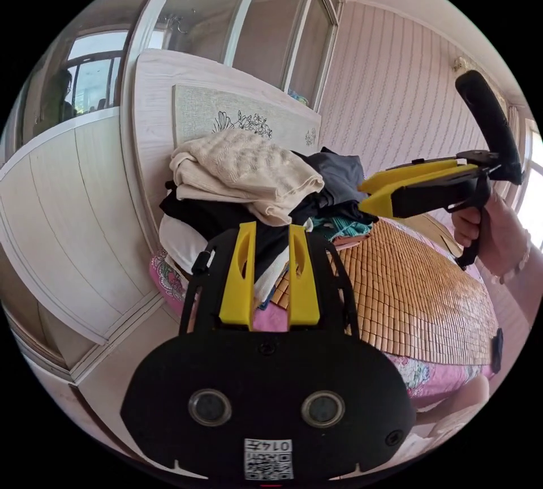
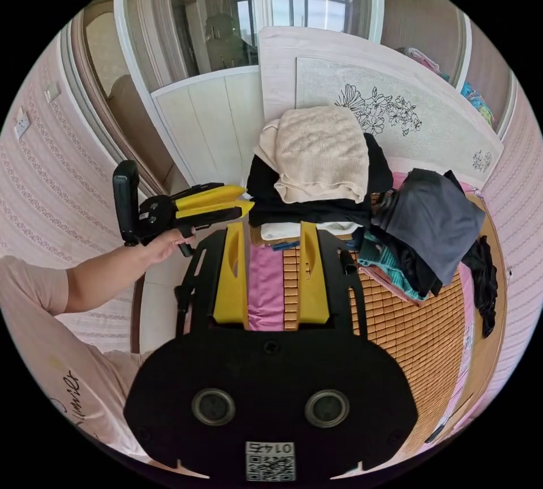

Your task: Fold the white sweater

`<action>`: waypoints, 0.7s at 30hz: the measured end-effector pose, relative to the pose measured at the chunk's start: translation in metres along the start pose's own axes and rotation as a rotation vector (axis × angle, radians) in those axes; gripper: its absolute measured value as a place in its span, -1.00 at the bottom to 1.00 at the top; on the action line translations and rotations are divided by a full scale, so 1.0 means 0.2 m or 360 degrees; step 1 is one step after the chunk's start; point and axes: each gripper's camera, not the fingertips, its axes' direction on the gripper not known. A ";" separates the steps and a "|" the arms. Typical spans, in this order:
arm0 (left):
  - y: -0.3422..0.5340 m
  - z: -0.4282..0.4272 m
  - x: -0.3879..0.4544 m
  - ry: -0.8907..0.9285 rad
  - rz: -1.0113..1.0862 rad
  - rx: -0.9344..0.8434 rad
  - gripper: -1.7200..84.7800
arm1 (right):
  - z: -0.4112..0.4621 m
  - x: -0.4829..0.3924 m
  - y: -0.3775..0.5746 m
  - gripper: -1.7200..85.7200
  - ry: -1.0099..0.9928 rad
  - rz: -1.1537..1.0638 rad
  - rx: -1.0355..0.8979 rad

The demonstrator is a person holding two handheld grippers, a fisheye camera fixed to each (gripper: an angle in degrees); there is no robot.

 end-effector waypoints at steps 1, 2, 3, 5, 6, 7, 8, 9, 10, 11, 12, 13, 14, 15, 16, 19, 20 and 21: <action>-0.04 0.03 -0.03 -0.0009 -0.0044 -0.0005 -0.75 | 0.04 0.00 -0.08 -0.64 0.0011 0.0020 -0.0015; -0.06 0.05 -0.04 0.0000 -0.0055 -0.0014 -0.75 | 0.05 -0.01 -0.12 -0.64 0.0012 0.0025 -0.0009; -0.09 0.09 -0.06 0.0019 -0.0063 -0.0050 -0.75 | 0.09 -0.01 -0.18 -0.62 0.0020 0.0041 0.0004; -0.13 0.12 -0.08 0.0047 -0.0063 -0.0088 -0.74 | 0.17 -0.01 -0.25 -0.58 0.0045 0.0069 -0.0016; -0.16 0.14 -0.08 0.0040 -0.0061 -0.0094 -0.74 | 0.23 0.00 -0.29 -0.57 0.0075 0.0087 -0.0077; -0.18 0.15 -0.09 0.0031 -0.0080 -0.0102 -0.75 | 0.29 0.03 -0.32 -0.57 0.0090 0.0120 -0.0154; -0.20 0.15 -0.10 0.0035 -0.0093 -0.0100 -0.76 | 0.32 0.05 -0.33 -0.58 0.0084 0.0137 -0.0193; -0.22 0.15 -0.11 0.0041 -0.0122 -0.0096 -0.81 | 0.35 0.09 -0.36 -0.62 0.0050 0.0162 -0.0268; -0.25 0.15 -0.14 0.0058 -0.0143 -0.0136 -0.86 | 0.36 0.13 -0.36 -0.67 0.0013 0.0190 -0.0322; -0.26 0.16 -0.15 0.0062 -0.0166 -0.0165 -0.90 | 0.36 0.15 -0.36 -0.75 0.0006 0.0208 -0.0332; -0.28 0.14 -0.18 0.0113 -0.0179 -0.0186 -0.94 | 0.32 0.18 -0.35 -0.91 -0.0029 0.0215 -0.0293; -0.29 0.10 -0.20 0.0157 -0.0167 -0.0143 -0.96 | 0.26 0.22 -0.32 -0.93 -0.0043 0.0249 -0.0238; -0.30 0.07 -0.21 0.0166 -0.0153 -0.0114 -0.97 | 0.23 0.24 -0.31 -0.94 -0.0069 0.0249 -0.0206; -0.31 0.01 -0.21 0.0170 -0.0134 -0.0072 -0.98 | 0.16 0.28 -0.28 -0.95 -0.0165 0.0227 -0.0153; -0.33 -0.05 -0.21 0.0169 -0.0128 -0.0047 -0.98 | 0.08 0.32 -0.25 -0.95 -0.0219 0.0235 -0.0094; -0.42 -0.16 -0.19 0.0192 -0.0120 -0.0061 -0.98 | -0.15 0.43 -0.16 -0.96 -0.0335 0.0317 0.0096; -0.44 -0.19 -0.19 0.0197 -0.0120 -0.0050 -0.98 | -0.19 0.45 -0.14 -0.96 -0.0365 0.0337 0.0128; -0.48 -0.26 -0.17 0.0201 -0.0105 -0.0020 -0.98 | -0.29 0.48 -0.10 -0.97 -0.0408 0.0364 0.0203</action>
